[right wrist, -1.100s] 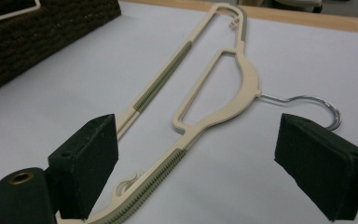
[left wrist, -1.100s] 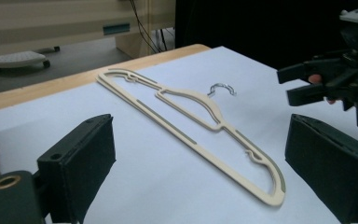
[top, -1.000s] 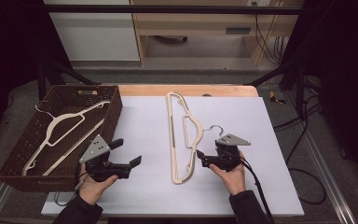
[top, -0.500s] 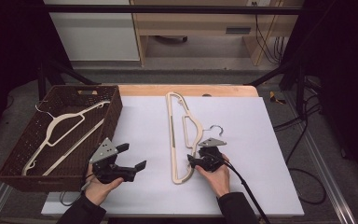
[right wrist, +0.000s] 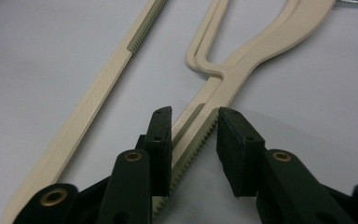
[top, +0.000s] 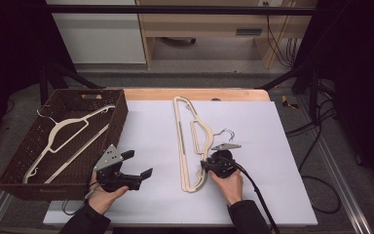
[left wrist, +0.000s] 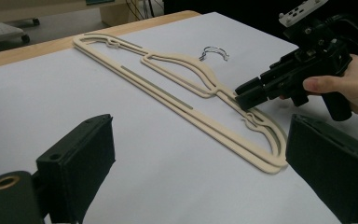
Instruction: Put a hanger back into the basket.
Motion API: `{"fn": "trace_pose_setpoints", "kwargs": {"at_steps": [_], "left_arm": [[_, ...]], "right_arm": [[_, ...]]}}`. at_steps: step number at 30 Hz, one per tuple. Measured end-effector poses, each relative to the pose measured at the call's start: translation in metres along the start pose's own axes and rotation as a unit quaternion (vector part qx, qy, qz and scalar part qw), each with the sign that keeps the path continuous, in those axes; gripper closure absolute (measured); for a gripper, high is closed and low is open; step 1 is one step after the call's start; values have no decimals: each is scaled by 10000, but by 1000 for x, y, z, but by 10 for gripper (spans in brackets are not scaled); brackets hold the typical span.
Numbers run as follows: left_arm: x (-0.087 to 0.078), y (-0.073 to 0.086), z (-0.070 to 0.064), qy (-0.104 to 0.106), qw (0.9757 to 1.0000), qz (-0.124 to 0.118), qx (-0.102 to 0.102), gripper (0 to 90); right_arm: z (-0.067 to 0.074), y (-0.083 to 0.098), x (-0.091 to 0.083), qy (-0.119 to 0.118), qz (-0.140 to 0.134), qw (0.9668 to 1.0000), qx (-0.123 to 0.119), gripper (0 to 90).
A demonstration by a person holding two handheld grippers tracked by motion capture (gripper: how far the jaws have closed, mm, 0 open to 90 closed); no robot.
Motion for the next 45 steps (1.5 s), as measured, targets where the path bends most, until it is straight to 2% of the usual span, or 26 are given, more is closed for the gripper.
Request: {"fn": "trace_pose_setpoints", "kwargs": {"at_steps": [3,6,7,12,14,17,21,23,28,33,40,43,45], "left_arm": [[-1,0,1,0,10000,-10,-15,79],[-1,0,1,-3,10000,-5,-16,79],[-1,0,1,-3,10000,-2,-13,79],[-2,1,2,-19,10000,2,-10,80],[-2,1,2,-21,10000,-17,-28,80],[-3,1,3,-26,10000,-29,-38,80],[-3,1,3,-28,10000,-24,-32,80],[-3,1,3,-22,10000,-24,-35,80],[-3,1,3,-24,10000,-20,-31,80],[-2,2,3,-27,10000,-3,-19,81],[-1,3,2,-34,10000,22,-20,81],[-1,3,2,-35,10000,26,-19,82],[0,3,2,-35,10000,34,-17,82]], "right_arm": [[-2,0,-2,-106,83,9998,118,688],[-4,0,-3,38,122,9999,100,704],[-4,0,-4,13,124,9999,105,711],[-8,1,-7,178,175,9996,141,737],[-10,1,-8,326,185,9993,70,744],[-13,1,-11,423,178,9989,74,755],[-20,3,-13,469,146,9987,130,754],[-22,3,-13,517,131,9985,139,727],[-22,4,-12,573,152,9982,80,692],[-21,5,-12,705,156,9974,18,748],[-24,4,-14,616,228,9975,267,779],[-28,5,-15,631,221,9973,311,797],[-31,5,-16,551,218,9976,349,798]]}}
Point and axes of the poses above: each handheld gripper's, and its own axes: x roughly forward along the jaws, y roughly out of its underside, z roughly to its left, the point moved 4 cm from there along x, roughly forward along the jaws, and after that the axes turned 7 degrees about z, right-handed, at the moved point
